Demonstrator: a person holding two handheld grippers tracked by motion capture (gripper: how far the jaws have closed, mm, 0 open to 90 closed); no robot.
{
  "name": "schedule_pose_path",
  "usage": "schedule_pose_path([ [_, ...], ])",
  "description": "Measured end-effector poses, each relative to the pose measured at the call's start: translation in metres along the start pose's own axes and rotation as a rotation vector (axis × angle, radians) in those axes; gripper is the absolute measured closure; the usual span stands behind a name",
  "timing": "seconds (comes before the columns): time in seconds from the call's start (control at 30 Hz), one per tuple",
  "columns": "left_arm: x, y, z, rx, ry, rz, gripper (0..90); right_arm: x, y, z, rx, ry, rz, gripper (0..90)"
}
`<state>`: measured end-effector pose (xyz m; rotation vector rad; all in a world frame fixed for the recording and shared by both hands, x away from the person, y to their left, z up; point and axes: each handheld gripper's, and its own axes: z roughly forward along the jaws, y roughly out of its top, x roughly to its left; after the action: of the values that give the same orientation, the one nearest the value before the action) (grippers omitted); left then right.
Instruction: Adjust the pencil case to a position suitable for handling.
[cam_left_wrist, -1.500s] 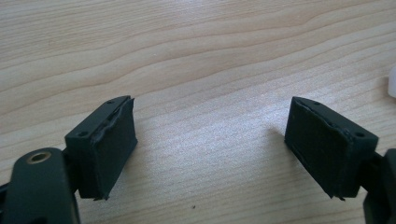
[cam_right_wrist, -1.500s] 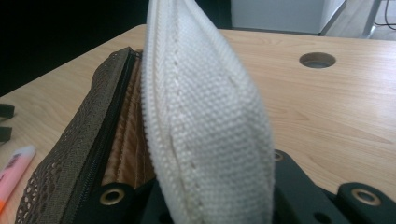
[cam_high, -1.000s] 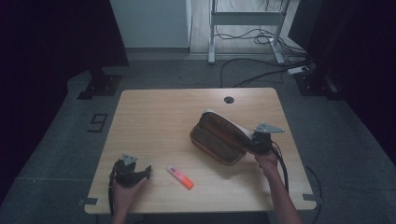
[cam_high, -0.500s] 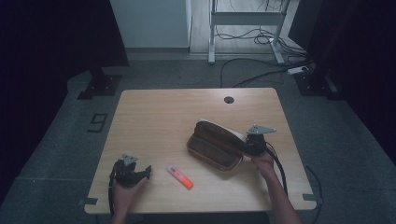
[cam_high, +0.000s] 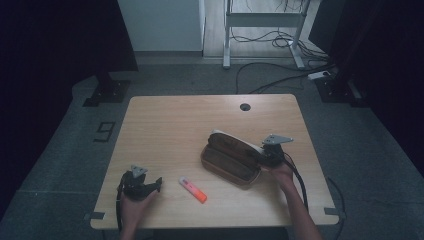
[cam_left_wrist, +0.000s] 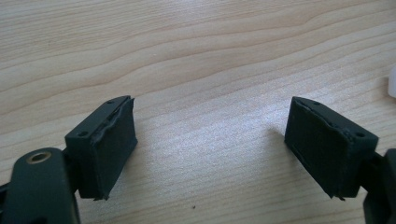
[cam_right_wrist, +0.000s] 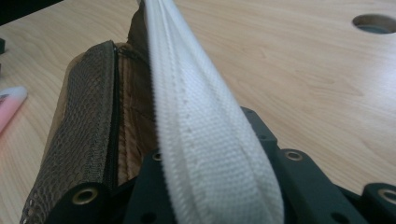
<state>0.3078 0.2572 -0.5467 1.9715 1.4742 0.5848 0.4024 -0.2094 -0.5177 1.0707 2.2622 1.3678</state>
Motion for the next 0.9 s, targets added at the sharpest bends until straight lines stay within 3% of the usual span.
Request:
schedule_pose_path([
  [0.13,0.0,0.0,0.0,0.0,0.0,0.0,16.4,0.0,0.002,-0.006,-0.018,-0.021,-0.007,61.5],
  [0.2,0.0,0.0,0.0,0.0,0.0,0.0,16.4,-0.001,0.005,-0.013,-0.045,-0.052,0.001,50.7],
  [0.27,0.0,0.0,0.0,0.0,0.0,0.0,16.4,0.0,0.005,-0.015,-0.056,-0.061,0.003,48.7],
  [0.57,0.0,0.0,0.0,0.0,0.0,0.0,16.4,0.011,0.018,-0.046,-0.194,-0.132,-0.002,36.4],
  [0.77,0.0,0.0,0.0,0.0,0.0,0.0,16.4,0.027,0.027,-0.05,-0.206,-0.104,-0.023,33.8],
  [0.9,0.0,0.0,0.0,0.0,0.0,0.0,16.4,0.041,0.03,-0.044,-0.205,-0.043,-0.018,33.8],
])
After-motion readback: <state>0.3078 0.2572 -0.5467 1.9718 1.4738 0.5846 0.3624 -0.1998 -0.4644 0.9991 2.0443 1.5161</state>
